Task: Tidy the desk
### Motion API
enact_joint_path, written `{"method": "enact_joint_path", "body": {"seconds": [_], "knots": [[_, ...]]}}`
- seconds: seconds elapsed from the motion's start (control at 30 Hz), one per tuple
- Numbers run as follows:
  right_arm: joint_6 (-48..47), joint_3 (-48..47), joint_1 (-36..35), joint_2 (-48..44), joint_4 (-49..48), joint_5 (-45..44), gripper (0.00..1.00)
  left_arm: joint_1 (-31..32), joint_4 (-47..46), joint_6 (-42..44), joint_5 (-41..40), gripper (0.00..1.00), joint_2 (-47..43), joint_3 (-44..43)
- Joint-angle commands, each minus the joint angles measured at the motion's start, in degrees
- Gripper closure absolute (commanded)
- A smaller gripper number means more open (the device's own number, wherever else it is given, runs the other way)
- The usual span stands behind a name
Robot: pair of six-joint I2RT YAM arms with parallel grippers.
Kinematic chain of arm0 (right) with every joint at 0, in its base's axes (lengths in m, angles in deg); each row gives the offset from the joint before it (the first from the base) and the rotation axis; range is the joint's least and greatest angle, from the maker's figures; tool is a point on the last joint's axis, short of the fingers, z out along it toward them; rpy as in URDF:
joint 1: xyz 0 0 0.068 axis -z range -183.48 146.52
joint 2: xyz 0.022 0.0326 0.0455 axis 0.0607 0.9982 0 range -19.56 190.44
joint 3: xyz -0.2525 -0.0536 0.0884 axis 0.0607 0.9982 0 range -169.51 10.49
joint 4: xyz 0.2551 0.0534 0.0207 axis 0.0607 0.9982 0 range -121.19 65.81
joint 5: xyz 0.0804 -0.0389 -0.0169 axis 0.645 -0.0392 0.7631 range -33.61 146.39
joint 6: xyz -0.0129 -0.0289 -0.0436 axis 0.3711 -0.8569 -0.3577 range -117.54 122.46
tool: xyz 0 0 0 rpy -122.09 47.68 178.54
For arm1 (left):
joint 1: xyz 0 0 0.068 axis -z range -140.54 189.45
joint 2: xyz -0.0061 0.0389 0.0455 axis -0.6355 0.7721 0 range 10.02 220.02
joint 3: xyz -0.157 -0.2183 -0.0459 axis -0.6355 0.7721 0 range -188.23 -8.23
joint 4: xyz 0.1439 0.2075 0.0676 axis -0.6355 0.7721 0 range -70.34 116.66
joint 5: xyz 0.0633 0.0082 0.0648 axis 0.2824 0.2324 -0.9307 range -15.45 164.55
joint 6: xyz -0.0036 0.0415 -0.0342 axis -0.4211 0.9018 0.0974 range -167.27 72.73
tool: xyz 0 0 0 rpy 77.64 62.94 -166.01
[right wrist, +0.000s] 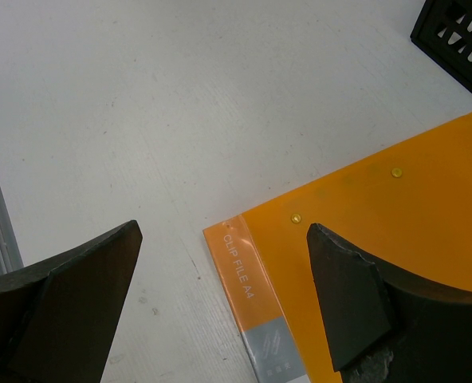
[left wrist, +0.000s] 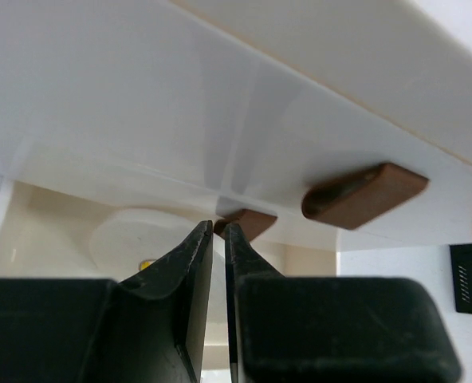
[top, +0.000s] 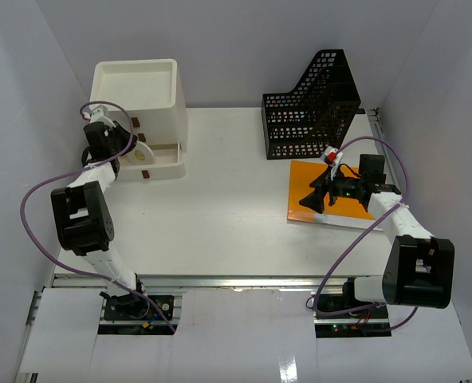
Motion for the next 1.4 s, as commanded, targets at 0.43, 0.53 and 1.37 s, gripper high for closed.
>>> {"method": "enact_joint_path", "body": {"seconds": [0.43,0.53,1.37], "knots": [[-0.7,-2.1,0.3,0.4,0.5,0.8,0.09,-0.2,2.2,3.7,1.9,0.75,3.2,1.3],[-0.7,-2.2,0.4,0.3,0.5,0.7,0.09,-0.2,2.5,3.8,2.5,0.75,3.3,1.7],[-0.9,-2.3,0.4,0.3,0.9,1.1,0.09,-0.2,-4.2,4.7,3.9,0.71,-4.3,8.0]]}}
